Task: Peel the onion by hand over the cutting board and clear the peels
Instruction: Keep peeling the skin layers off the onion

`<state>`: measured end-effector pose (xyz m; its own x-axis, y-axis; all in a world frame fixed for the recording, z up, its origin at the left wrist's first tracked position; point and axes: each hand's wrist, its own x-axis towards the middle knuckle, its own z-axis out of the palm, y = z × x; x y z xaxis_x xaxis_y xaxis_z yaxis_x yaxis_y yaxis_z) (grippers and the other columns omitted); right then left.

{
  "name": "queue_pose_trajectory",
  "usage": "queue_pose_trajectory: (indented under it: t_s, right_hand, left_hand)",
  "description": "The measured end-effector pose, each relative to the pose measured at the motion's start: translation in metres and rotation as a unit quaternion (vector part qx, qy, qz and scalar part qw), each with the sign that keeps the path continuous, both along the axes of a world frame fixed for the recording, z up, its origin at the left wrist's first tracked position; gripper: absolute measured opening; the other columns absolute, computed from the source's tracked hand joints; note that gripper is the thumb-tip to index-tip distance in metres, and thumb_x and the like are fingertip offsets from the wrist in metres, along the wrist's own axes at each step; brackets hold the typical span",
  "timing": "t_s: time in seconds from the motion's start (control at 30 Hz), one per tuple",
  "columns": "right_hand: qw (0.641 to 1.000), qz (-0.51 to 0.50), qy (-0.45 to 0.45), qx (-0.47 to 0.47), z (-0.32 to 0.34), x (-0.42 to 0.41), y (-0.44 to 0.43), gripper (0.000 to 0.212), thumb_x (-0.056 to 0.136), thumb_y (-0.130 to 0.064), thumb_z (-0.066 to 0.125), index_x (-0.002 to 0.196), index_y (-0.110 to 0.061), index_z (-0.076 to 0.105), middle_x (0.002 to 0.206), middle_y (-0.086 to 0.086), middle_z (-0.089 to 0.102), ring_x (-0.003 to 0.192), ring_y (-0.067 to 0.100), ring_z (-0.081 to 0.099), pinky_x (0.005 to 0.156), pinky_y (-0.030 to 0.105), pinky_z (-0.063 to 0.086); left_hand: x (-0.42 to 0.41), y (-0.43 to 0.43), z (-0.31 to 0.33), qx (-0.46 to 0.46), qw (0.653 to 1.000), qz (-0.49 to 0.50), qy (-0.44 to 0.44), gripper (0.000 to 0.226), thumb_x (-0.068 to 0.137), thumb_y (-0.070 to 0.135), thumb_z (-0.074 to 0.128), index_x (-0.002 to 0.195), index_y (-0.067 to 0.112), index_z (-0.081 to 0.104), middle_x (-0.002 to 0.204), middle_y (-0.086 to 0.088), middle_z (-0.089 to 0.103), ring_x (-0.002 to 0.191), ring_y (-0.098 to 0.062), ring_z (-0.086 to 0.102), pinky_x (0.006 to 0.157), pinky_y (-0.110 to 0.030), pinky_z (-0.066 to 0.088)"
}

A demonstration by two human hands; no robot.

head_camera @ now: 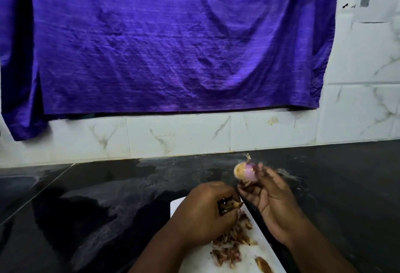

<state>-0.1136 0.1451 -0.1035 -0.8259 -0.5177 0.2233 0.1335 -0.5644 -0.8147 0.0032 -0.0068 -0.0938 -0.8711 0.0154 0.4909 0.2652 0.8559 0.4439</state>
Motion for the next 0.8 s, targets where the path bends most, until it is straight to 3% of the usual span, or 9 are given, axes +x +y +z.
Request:
queue_pose_trajectory:
  t_s: [0.13,0.23,0.37,0.47,0.63,0.7,0.8]
  right_hand:
    - [1.0,0.009,0.021,0.005,-0.001,-0.002,0.002,0.059,0.07,-0.043,0.084,0.114,-0.008,0.068,0.115,0.019,0.074,0.09,0.026,0.075,0.072,0.032,0.064]
    - [0.998,0.018,0.061,0.025,-0.001,0.0,0.0,0.072,0.052,-0.045,0.098,0.113,-0.016,0.074,0.122,0.016,0.074,0.105,0.031,0.074,0.076,0.032,0.063]
    - [0.993,0.007,0.112,0.044,-0.002,0.0,-0.002,0.07,0.053,-0.038,0.099,0.116,-0.021,0.074,0.129,0.011,0.071,0.117,0.032,0.07,0.085,0.032,0.061]
    - [0.993,0.015,0.113,0.04,-0.002,0.001,-0.004,0.075,0.055,-0.042,0.098,0.121,-0.019,0.072,0.13,0.012,0.07,0.119,0.034,0.068,0.09,0.035,0.06]
    - [0.991,0.035,0.124,0.04,-0.004,0.005,-0.005,0.062,0.069,-0.031,0.091,0.126,-0.017,0.071,0.13,0.011,0.071,0.12,0.032,0.068,0.093,0.038,0.059]
    - [0.987,0.02,0.147,0.054,-0.004,0.006,-0.004,0.052,0.077,-0.016,0.081,0.128,-0.017,0.069,0.128,0.009,0.072,0.118,0.03,0.069,0.095,0.037,0.059]
    - [0.981,0.002,0.177,0.081,-0.004,0.006,-0.003,0.054,0.078,-0.008,0.077,0.131,-0.018,0.065,0.127,0.004,0.073,0.117,0.025,0.07,0.094,0.034,0.059]
  left_hand:
    - [0.004,-0.001,0.003,-0.038,0.998,0.056,-0.002,0.039,0.093,0.055,0.048,0.088,0.025,0.071,0.085,0.007,0.066,0.08,-0.008,0.06,0.067,-0.029,0.048]
    - [0.001,-0.003,0.001,-0.055,0.992,0.11,0.023,0.044,0.101,0.053,0.046,0.082,0.022,0.069,0.081,0.005,0.065,0.075,-0.01,0.06,0.065,-0.034,0.048]
    - [0.001,-0.002,0.004,0.015,0.984,0.149,0.092,0.021,0.098,0.044,0.059,0.082,0.03,0.061,0.08,0.012,0.063,0.076,-0.006,0.059,0.061,-0.027,0.043]
    - [0.002,0.002,0.007,0.081,0.98,0.136,0.121,0.011,0.1,0.045,0.061,0.097,0.036,0.065,0.093,0.016,0.066,0.084,-0.003,0.063,0.063,-0.023,0.05]
    - [0.005,0.009,0.014,0.181,0.969,0.091,0.141,0.013,0.1,0.028,0.069,0.108,0.018,0.073,0.102,0.006,0.066,0.084,0.003,0.065,0.059,-0.006,0.049]
    - [0.005,0.01,0.014,0.211,0.963,0.084,0.143,0.011,0.099,0.021,0.071,0.107,0.015,0.075,0.102,0.002,0.067,0.083,0.002,0.066,0.059,-0.005,0.05]
    - [0.001,0.007,0.011,0.258,0.952,0.084,0.142,0.01,0.096,0.016,0.074,0.1,0.024,0.076,0.098,0.008,0.071,0.081,-0.006,0.069,0.061,-0.013,0.054]
